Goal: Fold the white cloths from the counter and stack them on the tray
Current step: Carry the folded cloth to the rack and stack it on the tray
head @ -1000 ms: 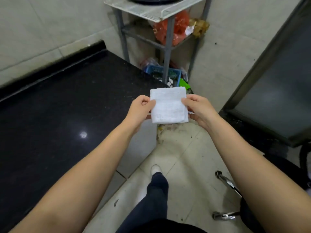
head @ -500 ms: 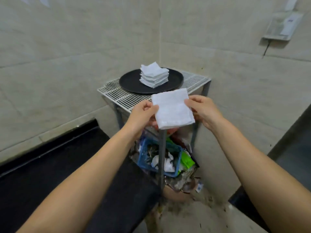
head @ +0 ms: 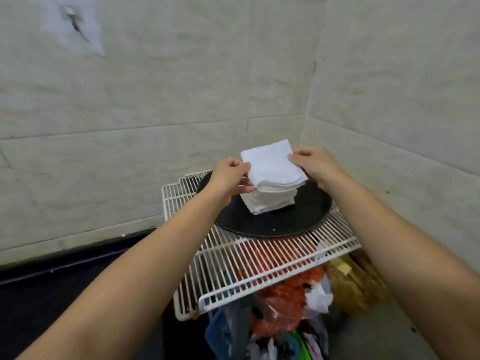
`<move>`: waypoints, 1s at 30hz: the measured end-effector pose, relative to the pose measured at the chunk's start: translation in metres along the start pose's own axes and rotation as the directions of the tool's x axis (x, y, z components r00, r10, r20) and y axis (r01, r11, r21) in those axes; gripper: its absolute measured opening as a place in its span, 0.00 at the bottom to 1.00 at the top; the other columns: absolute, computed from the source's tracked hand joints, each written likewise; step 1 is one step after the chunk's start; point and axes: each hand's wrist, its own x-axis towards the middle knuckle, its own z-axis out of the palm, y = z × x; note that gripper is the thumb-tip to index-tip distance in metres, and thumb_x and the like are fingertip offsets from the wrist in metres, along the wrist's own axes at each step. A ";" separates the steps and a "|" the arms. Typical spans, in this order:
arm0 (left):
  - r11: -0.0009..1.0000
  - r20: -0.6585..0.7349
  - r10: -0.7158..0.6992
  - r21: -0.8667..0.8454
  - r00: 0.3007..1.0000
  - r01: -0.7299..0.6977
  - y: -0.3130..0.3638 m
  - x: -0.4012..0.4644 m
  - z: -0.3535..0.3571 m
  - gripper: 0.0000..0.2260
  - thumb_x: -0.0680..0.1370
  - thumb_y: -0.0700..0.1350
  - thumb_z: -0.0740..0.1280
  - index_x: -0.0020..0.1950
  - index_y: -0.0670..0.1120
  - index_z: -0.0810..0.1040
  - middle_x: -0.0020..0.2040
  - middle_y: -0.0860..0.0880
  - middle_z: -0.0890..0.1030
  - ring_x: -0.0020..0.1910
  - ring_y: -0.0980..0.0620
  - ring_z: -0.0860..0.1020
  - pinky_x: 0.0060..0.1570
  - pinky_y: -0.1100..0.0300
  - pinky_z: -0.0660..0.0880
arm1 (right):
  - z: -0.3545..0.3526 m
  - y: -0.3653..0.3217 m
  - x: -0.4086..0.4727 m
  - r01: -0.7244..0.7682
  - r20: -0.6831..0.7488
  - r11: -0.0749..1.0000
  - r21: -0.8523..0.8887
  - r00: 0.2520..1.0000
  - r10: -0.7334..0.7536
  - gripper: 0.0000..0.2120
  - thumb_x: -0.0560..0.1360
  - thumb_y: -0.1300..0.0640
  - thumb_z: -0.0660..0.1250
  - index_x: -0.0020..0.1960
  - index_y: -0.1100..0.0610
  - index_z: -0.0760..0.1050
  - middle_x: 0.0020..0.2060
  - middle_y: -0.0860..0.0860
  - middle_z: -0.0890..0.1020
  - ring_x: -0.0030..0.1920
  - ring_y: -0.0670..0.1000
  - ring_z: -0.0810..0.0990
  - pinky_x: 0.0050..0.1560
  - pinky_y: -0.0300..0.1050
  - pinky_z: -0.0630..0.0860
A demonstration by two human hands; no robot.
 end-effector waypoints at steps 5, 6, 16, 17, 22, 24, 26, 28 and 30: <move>0.995 -0.118 -0.049 0.076 0.992 0.058 -0.011 0.042 0.012 0.08 0.79 0.39 0.64 0.41 0.43 0.66 0.32 0.46 0.72 0.19 0.57 0.74 0.22 0.65 0.75 | 0.005 0.026 0.061 -0.040 0.143 0.998 -0.039 0.989 0.045 0.07 0.75 0.60 0.68 0.52 0.61 0.79 0.35 0.49 0.78 0.34 0.45 0.75 0.28 0.34 0.70; 0.992 -0.130 -0.060 0.104 0.990 0.074 -0.016 0.045 0.012 0.09 0.79 0.39 0.64 0.40 0.43 0.67 0.31 0.45 0.73 0.19 0.56 0.74 0.22 0.65 0.74 | 0.007 0.032 0.066 -0.043 0.168 0.998 -0.045 0.984 0.050 0.06 0.75 0.60 0.68 0.51 0.61 0.79 0.34 0.49 0.78 0.33 0.45 0.74 0.26 0.32 0.69; 0.952 -0.174 -0.079 0.277 0.982 0.126 -0.041 0.056 0.003 0.08 0.78 0.43 0.66 0.40 0.44 0.70 0.30 0.46 0.76 0.21 0.57 0.73 0.21 0.66 0.68 | 0.013 0.060 0.078 0.019 0.303 0.984 -0.178 0.952 0.036 0.07 0.75 0.60 0.67 0.52 0.59 0.77 0.34 0.49 0.77 0.31 0.46 0.73 0.21 0.32 0.67; 0.952 -0.170 -0.082 0.279 0.982 0.128 -0.041 0.054 0.002 0.08 0.78 0.43 0.66 0.41 0.44 0.70 0.31 0.47 0.77 0.21 0.58 0.73 0.21 0.66 0.68 | 0.013 0.058 0.078 0.017 0.312 0.980 -0.196 0.949 0.046 0.10 0.75 0.58 0.67 0.55 0.61 0.76 0.35 0.50 0.77 0.31 0.47 0.74 0.22 0.32 0.67; 0.966 -0.223 -0.061 0.232 0.973 0.113 -0.034 0.030 -0.017 0.08 0.79 0.46 0.65 0.41 0.46 0.69 0.35 0.48 0.78 0.26 0.55 0.74 0.22 0.67 0.67 | 0.011 0.027 0.066 0.143 0.181 0.884 -0.445 0.981 -0.067 0.23 0.76 0.52 0.65 0.68 0.59 0.68 0.59 0.56 0.78 0.59 0.56 0.76 0.49 0.41 0.67; 0.973 -0.244 -0.040 0.213 0.969 0.094 -0.031 0.009 -0.035 0.09 0.79 0.46 0.64 0.40 0.47 0.68 0.35 0.48 0.77 0.25 0.56 0.74 0.22 0.67 0.66 | 0.019 0.003 0.050 0.226 0.148 0.871 -0.436 0.973 -0.178 0.22 0.76 0.53 0.64 0.68 0.58 0.68 0.59 0.57 0.77 0.59 0.57 0.75 0.52 0.43 0.68; 0.977 -0.262 -0.016 0.200 0.965 0.071 -0.028 -0.020 -0.061 0.09 0.80 0.45 0.63 0.40 0.47 0.68 0.35 0.48 0.76 0.26 0.56 0.74 0.23 0.67 0.66 | 0.041 -0.023 0.025 0.323 0.173 0.853 -0.410 0.946 -0.275 0.19 0.76 0.54 0.63 0.66 0.58 0.70 0.54 0.54 0.77 0.57 0.55 0.76 0.52 0.43 0.68; 0.980 -0.311 0.007 0.189 0.950 0.055 -0.027 -0.060 -0.096 0.07 0.80 0.44 0.62 0.42 0.47 0.69 0.35 0.48 0.76 0.28 0.55 0.74 0.24 0.65 0.66 | 0.077 -0.044 -0.012 0.432 0.256 0.828 -0.356 0.898 -0.358 0.16 0.76 0.55 0.62 0.63 0.58 0.72 0.49 0.52 0.77 0.53 0.54 0.77 0.49 0.43 0.69; 0.976 -0.391 0.029 0.209 0.920 0.058 -0.031 -0.110 -0.140 0.06 0.80 0.43 0.61 0.43 0.46 0.69 0.36 0.48 0.76 0.26 0.56 0.74 0.24 0.65 0.67 | 0.124 -0.059 -0.057 0.516 0.351 0.806 -0.290 0.841 -0.412 0.14 0.76 0.56 0.61 0.60 0.59 0.74 0.49 0.54 0.79 0.51 0.56 0.78 0.50 0.46 0.71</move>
